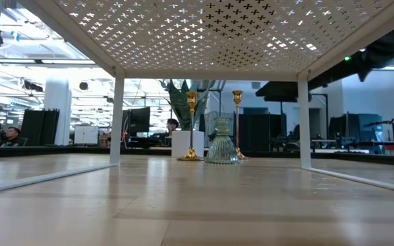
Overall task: Pick & Place candle stick holders
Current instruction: Put the top gold candle holder on the shelf
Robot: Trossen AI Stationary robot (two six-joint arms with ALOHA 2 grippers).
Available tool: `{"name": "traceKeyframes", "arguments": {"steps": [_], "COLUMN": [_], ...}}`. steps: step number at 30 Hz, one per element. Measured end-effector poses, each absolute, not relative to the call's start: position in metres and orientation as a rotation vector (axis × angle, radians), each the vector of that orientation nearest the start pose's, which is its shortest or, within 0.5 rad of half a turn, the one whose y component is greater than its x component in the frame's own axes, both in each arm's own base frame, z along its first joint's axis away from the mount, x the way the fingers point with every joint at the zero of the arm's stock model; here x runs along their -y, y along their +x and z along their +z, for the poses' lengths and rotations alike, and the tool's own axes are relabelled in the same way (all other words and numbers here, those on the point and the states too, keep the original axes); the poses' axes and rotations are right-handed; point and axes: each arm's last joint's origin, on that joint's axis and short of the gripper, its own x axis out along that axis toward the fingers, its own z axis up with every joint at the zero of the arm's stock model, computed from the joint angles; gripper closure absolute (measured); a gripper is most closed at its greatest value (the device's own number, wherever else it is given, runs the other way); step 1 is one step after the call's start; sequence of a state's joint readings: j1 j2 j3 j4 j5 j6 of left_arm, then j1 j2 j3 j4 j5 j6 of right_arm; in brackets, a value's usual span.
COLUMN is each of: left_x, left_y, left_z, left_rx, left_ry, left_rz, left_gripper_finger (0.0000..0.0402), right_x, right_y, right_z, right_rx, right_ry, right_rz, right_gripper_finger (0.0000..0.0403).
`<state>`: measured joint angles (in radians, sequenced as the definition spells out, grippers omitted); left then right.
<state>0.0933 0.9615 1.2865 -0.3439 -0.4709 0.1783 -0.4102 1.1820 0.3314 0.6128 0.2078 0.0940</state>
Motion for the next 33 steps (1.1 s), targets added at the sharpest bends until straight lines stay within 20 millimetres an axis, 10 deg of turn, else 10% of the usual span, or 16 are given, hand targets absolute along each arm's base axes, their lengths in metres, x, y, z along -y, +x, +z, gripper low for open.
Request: {"name": "traceKeyframes", "arguments": {"steps": [33], "left_x": [-0.029], "left_y": [0.174], "left_z": [0.453], "left_rx": [-0.071], "left_ry": [0.177], "left_rz": [0.561], "left_gripper_finger": [0.0183], "right_x": [0.177], "right_y": [0.269], "right_z": [0.178], "right_rx": [-0.269], "right_ry": [0.194], "right_rz": [-0.665], "right_gripper_finger": [0.0212]}}
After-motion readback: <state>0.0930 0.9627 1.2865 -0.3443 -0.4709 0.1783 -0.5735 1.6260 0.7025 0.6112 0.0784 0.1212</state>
